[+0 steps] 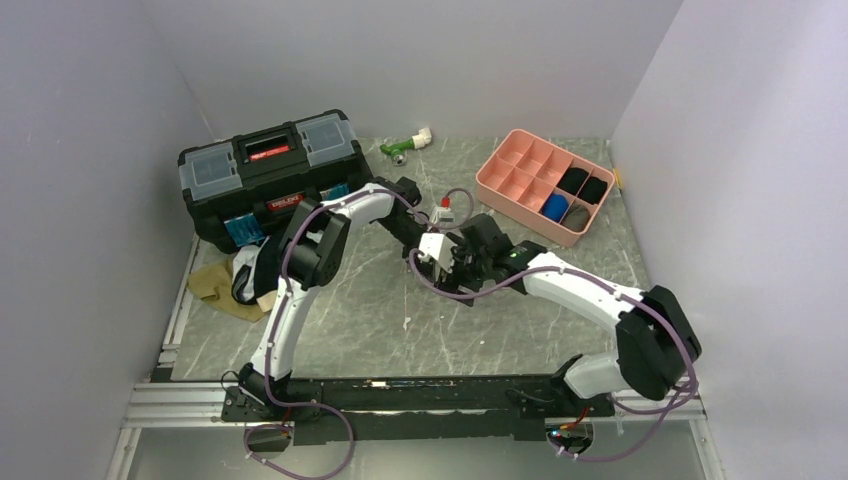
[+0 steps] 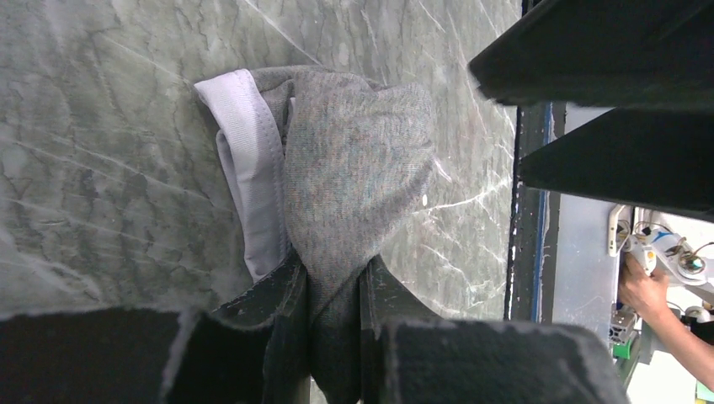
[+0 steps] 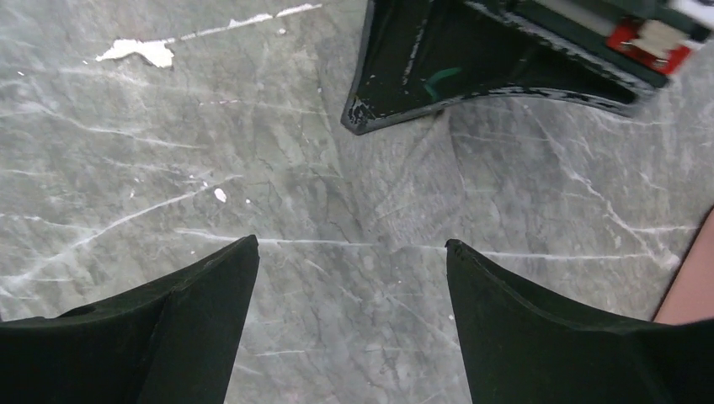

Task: Roll the underwear
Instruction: Roll the underwear to the center of the board.

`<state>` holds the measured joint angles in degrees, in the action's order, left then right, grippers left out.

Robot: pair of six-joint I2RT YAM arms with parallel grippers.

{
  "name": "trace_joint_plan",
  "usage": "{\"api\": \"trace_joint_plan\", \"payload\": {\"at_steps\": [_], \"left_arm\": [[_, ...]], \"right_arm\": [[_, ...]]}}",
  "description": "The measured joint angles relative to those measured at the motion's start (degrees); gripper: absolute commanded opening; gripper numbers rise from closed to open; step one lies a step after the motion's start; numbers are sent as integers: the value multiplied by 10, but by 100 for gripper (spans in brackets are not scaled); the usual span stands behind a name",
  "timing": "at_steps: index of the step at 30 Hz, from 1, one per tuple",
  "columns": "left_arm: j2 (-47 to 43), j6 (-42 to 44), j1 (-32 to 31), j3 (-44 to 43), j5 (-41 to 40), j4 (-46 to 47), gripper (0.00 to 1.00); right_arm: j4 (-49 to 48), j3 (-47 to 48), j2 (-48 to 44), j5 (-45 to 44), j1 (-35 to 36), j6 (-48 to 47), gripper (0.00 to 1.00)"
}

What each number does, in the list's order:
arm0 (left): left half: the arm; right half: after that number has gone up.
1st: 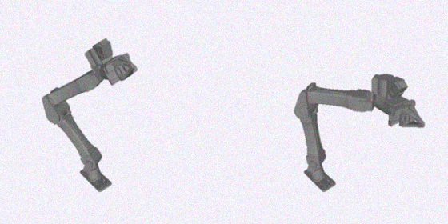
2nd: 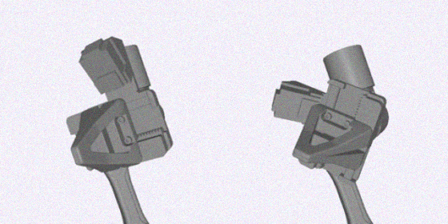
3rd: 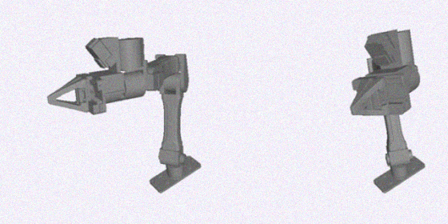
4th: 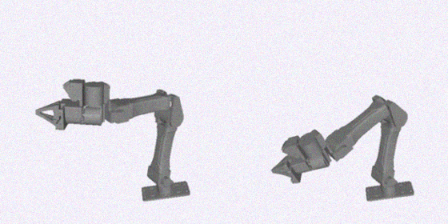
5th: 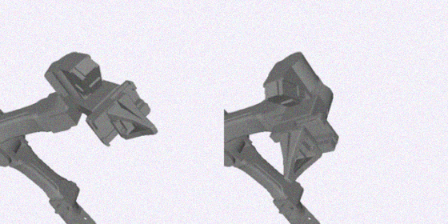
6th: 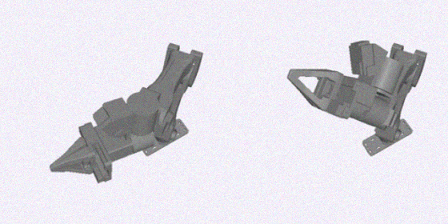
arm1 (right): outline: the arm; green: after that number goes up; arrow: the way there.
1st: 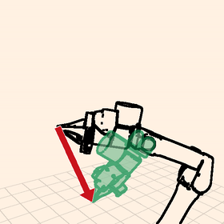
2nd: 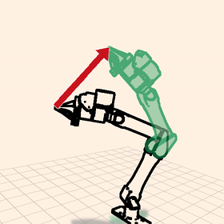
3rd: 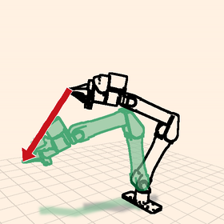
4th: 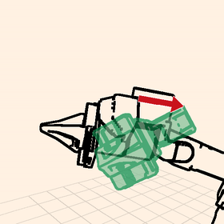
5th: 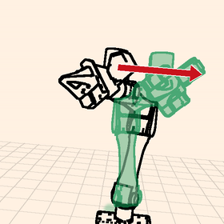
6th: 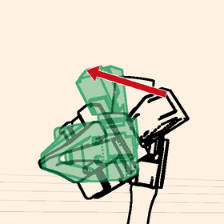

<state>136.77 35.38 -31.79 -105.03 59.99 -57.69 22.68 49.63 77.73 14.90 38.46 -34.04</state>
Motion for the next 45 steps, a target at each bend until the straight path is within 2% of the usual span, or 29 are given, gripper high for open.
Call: {"api": "trace_joint_plan", "payload": {"at_steps": [6,17,32,38,45], "left_arm": [[12,2,3,-14,11,-17,0],[33,14,5,-40,23,-49,0],[57,41,7,-64,52,-91,0],[77,58,6,-85,69,-126,0],[87,70,7,-97,76,-148,1]], "right_arm": [[-6,12,51,-45,31,-25,79],[-35,31,101,-119,54,-66,81],[-49,60,182,-134,57,-95,73],[-51,67,201,-130,57,-100,62],[-40,70,210,-116,58,-100,36]]}}
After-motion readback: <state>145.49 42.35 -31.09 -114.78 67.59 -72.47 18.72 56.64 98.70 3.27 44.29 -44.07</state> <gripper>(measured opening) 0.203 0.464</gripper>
